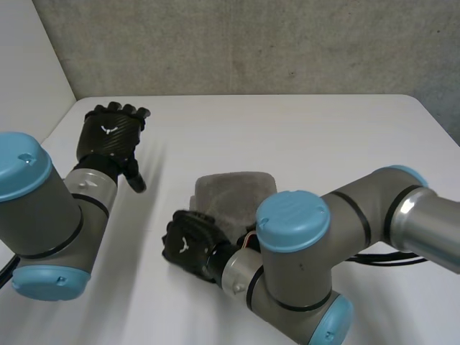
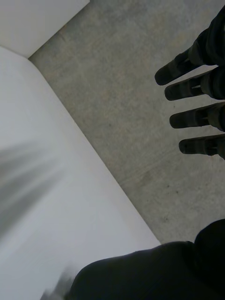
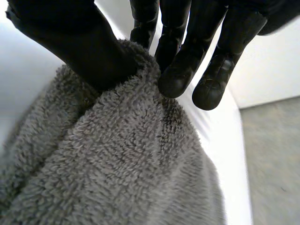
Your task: Fold the towel.
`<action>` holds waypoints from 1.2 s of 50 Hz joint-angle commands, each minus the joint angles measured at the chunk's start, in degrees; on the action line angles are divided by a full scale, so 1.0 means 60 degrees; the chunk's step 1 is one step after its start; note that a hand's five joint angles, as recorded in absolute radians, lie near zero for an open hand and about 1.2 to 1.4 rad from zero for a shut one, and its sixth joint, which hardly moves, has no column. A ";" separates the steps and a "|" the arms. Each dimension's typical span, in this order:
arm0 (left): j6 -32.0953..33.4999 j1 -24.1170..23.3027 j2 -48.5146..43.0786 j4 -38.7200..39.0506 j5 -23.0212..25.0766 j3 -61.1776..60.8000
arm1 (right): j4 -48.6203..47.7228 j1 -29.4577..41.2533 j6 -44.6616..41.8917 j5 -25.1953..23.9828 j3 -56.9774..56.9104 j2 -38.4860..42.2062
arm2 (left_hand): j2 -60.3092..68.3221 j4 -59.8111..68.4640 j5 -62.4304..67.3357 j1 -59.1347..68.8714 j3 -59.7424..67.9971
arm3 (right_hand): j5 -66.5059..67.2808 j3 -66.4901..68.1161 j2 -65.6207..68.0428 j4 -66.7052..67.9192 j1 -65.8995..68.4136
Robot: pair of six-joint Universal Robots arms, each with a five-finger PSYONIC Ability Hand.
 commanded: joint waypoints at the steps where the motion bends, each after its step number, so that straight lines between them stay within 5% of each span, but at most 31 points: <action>1: -0.0026 -0.0081 -0.0006 0.0047 0.0038 0.0012 | -0.0058 -0.0185 0.0894 -0.0185 0.0068 -0.0050 | -0.0513 -0.0543 -0.1885 -0.0569 -0.0392 | -0.1931 -0.1994 -0.1487 -0.2060 -0.1776; 3: -0.0069 -0.0139 -0.0021 0.0077 0.0038 0.0114 | -0.0072 -0.0214 0.1914 -0.0025 0.0258 -0.0749 | -0.0541 -0.0571 -0.1913 -0.0597 -0.0420 | -0.9305 -0.9367 -0.8861 -0.9434 -0.9150; 6: -0.0172 -0.0241 -0.0036 0.0106 0.0038 0.0246 | -0.0072 -0.0491 0.3217 0.0194 0.0565 -0.1468 | -0.0541 -0.0571 -0.1913 -0.0597 -0.0420 | -1.1085 -1.1147 -1.0641 -1.1214 -1.0930; 16: -0.1414 -0.0857 -0.0269 0.0165 0.0461 0.0584 | 0.0220 -0.2291 0.6880 0.1351 0.1620 -0.2789 | -0.0653 -0.0684 -0.2025 -0.0709 -0.0532 | -1.1085 -1.1147 -1.0641 -1.1214 -1.0930; 22: -0.2163 -0.1325 -0.0942 0.0136 0.0828 0.0540 | 0.0470 -0.3084 0.8494 0.1382 0.1812 -0.2790 | -0.0681 -0.0711 -0.2053 -0.0736 -0.0559 | -1.1085 -1.1147 -1.0641 -1.1214 -1.0930; 43: -0.2106 -0.1912 -0.3127 -0.0187 0.0814 0.0950 | 0.0470 -0.3349 0.8878 0.1338 0.1167 -0.0651 | -0.0625 -0.0656 -0.1997 -0.0681 -0.0504 | -1.1085 -1.1147 -1.0641 -1.1214 -1.0930; 54: -0.2106 -0.1619 -0.0841 -0.1403 0.0785 0.1551 | 0.0426 -0.4199 0.8995 0.1602 0.1240 -0.4152 | -0.0625 -0.0656 -0.1997 -0.0681 -0.0504 | -1.1085 -1.1147 -1.0641 -1.1214 -1.0930; 60: -0.1931 -0.0889 0.0781 -0.2323 0.0741 0.1712 | 0.0542 -0.4827 0.8966 0.2770 0.1138 -0.5731 | -0.0625 -0.0656 -0.1997 -0.0681 -0.0504 | -1.1085 -1.1147 -1.0641 -1.1214 -1.0930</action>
